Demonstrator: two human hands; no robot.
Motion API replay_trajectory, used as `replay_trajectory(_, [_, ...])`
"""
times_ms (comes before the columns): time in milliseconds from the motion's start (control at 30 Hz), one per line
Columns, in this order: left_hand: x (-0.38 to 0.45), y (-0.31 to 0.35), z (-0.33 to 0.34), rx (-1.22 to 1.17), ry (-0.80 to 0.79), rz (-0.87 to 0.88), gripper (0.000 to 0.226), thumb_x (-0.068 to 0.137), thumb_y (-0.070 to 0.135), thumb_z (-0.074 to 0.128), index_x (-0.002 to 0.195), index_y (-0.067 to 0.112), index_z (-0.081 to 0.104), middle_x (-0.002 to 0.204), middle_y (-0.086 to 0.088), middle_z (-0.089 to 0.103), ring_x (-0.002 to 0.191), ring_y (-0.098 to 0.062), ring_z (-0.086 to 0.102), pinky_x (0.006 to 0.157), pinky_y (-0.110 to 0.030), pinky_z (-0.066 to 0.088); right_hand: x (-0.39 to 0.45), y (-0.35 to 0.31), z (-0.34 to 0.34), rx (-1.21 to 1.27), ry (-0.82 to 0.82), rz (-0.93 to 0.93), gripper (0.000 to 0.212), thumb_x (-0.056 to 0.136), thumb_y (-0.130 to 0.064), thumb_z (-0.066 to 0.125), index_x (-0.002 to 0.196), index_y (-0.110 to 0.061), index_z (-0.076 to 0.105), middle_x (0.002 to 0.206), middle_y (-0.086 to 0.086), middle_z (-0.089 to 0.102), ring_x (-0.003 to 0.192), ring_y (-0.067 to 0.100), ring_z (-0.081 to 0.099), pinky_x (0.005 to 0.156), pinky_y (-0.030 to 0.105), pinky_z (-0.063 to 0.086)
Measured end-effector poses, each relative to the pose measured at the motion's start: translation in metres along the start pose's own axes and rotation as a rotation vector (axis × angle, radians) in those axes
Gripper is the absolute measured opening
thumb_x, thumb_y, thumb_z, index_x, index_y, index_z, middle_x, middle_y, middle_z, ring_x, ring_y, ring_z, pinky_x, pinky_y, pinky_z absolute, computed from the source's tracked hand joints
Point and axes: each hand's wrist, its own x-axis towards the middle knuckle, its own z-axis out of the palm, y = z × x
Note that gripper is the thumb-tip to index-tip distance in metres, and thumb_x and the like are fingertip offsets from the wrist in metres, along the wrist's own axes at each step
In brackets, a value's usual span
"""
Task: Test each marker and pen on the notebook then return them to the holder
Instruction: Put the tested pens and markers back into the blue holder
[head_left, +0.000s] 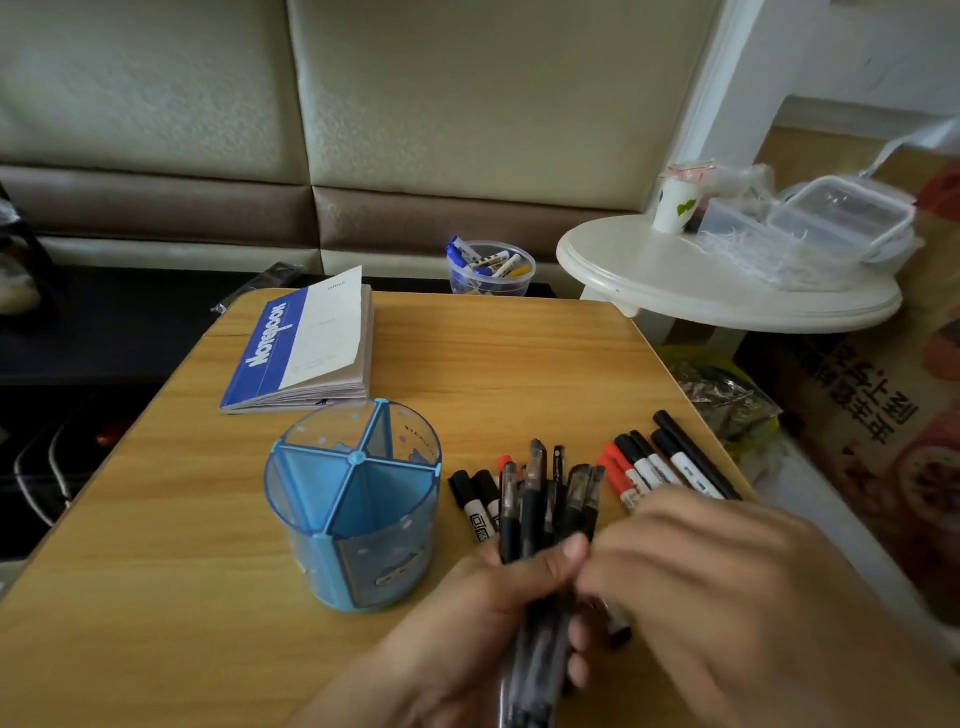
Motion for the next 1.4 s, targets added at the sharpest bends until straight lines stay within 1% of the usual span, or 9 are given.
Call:
replay_trajectory(100, [-0.002,-0.002,0.005,0.169,-0.051,0.173,0.036,0.082,0.018,0.075,0.107,0.007,0.051,0.054,-0.002,0.050,0.040,-0.011,0.050,0.040,-0.020,0.044,-0.011,0.006,0.005,0.534,0.424,0.437,0.011,0.082,-0.025,0.058,0.086,-0.017,0.065,0.089,-0.006,0.064,0.080,0.016,0.062,0.062,0.033,0.053])
replay_trajectory(233, [-0.013,0.001,0.020,0.367,-0.133,0.376,0.027,0.084,0.007,0.070,0.109,0.015,0.063,0.066,-0.006,0.051,0.051,-0.015,0.048,0.047,-0.022,0.041,0.008,0.002,0.000,1.204,0.420,0.683,0.061,0.068,-0.068,0.067,0.122,-0.041,0.053,0.123,-0.007,0.063,0.111,0.017,0.064,0.087,0.040,0.051])
replay_trajectory(367, [-0.019,0.002,0.014,0.470,-0.193,0.392,0.030,0.087,-0.003,0.065,0.107,-0.013,0.045,0.070,-0.030,0.039,0.057,-0.029,0.036,0.051,-0.033,0.026,0.027,-0.013,-0.026,0.985,0.219,0.519,0.026,0.077,-0.029,0.068,0.103,-0.031,0.066,0.093,-0.002,0.073,0.089,0.016,0.069,0.071,0.029,0.054])
replay_trajectory(500, [-0.024,0.005,0.017,0.633,-0.177,0.424,0.021,0.085,-0.001,0.069,0.097,-0.007,0.053,0.075,-0.016,0.045,0.064,-0.018,0.043,0.056,-0.029,0.033,0.026,-0.020,-0.052,0.704,0.038,0.498,0.019,0.075,-0.018,0.063,0.083,-0.034,0.071,0.080,-0.013,0.072,0.071,0.010,0.067,0.055,0.026,0.053])
replay_trajectory(733, [-0.027,-0.003,0.024,0.890,-0.123,0.546,0.024,0.084,0.002,0.071,0.103,0.012,0.062,0.090,-0.019,0.061,0.084,-0.019,0.057,0.072,-0.040,0.048,0.021,-0.019,-0.084,0.433,-0.356,0.500,0.035,0.077,-0.032,0.076,0.101,-0.054,0.061,0.093,-0.040,0.065,0.097,-0.016,0.058,0.090,0.021,0.044])
replay_trajectory(900, [-0.028,-0.002,0.022,0.933,-0.098,0.567,0.027,0.084,0.001,0.072,0.105,0.007,0.058,0.087,-0.011,0.060,0.080,-0.016,0.056,0.069,-0.038,0.048,0.023,-0.021,-0.077,0.549,-0.260,0.530,0.034,0.072,-0.029,0.082,0.094,-0.050,0.067,0.084,-0.033,0.070,0.086,-0.011,0.064,0.083,0.027,0.050])
replay_trajectory(1000, [-0.025,0.000,0.019,0.911,-0.093,0.574,0.033,0.085,0.002,0.072,0.114,0.003,0.057,0.097,-0.023,0.060,0.085,-0.033,0.059,0.081,-0.050,0.049,0.020,-0.018,-0.071,0.601,-0.080,0.555,0.034,0.072,-0.027,0.080,0.097,-0.048,0.068,0.084,-0.029,0.072,0.088,-0.009,0.066,0.082,0.031,0.051])
replay_trajectory(1133, [-0.022,0.001,0.016,0.893,-0.067,0.588,0.024,0.085,0.004,0.072,0.105,0.008,0.060,0.082,0.001,0.055,0.076,-0.012,0.053,0.072,-0.025,0.045,0.018,-0.013,-0.063,0.683,0.270,0.574,0.021,0.075,-0.016,0.076,0.089,-0.032,0.074,0.086,-0.015,0.076,0.083,0.006,0.072,0.072,0.033,0.060])
replay_trajectory(1400, [-0.017,0.001,0.010,0.879,0.014,0.610,0.024,0.083,0.023,0.076,0.094,0.010,0.060,0.077,-0.005,0.053,0.073,-0.013,0.052,0.068,-0.029,0.043,0.031,-0.009,-0.041,0.824,0.504,0.551,0.022,0.087,-0.006,0.065,0.093,-0.026,0.072,0.090,0.000,0.073,0.079,0.021,0.069,0.056,0.035,0.059])
